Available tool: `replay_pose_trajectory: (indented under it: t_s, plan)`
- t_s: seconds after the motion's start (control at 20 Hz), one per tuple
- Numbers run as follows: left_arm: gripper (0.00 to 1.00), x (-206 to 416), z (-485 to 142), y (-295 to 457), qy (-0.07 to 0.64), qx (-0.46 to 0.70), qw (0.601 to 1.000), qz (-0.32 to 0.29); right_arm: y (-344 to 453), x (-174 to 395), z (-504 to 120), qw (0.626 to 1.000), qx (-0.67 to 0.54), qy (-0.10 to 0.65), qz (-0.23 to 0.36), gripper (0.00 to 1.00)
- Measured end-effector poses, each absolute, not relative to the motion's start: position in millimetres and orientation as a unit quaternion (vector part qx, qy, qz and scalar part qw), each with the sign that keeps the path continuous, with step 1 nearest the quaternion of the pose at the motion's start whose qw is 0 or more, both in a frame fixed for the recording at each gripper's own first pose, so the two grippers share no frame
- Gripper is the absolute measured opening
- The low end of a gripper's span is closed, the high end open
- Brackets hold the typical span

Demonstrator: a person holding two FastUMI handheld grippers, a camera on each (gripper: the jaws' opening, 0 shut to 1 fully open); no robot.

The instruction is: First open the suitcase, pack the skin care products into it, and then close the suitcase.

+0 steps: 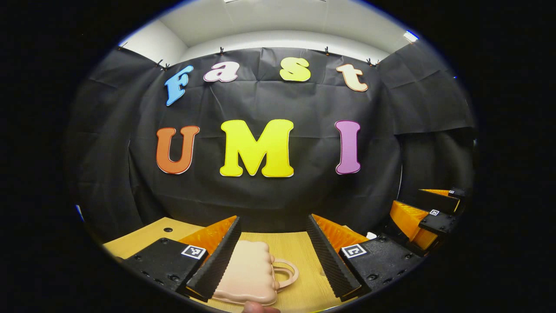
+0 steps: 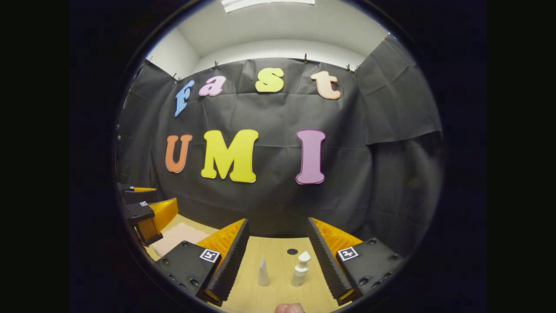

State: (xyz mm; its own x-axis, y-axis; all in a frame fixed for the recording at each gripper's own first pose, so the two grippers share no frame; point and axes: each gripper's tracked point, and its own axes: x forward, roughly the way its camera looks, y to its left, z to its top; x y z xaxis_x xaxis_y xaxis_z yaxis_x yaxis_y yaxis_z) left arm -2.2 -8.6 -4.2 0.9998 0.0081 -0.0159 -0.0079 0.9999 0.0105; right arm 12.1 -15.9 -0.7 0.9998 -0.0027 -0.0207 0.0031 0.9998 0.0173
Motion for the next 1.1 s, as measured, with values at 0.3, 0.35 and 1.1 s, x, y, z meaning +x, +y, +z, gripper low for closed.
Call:
replay_pose_trajectory:
  t_s: [0.3,0.35,1.1]
  plan:
    - [0.97,-2,-25,-17,0.028,0.017,0.999,-0.007,-27,4,-10,1.000,0.001,0.022,-0.002,0.79]
    - [0.97,-2,-32,-20,0.037,0.025,0.999,-0.013,-31,4,-12,1.000,-0.001,0.025,-0.006,0.80]
    - [0.94,32,-247,-46,0.270,0.425,0.855,-0.125,-164,-36,-52,0.988,-0.026,0.076,-0.133,0.78]
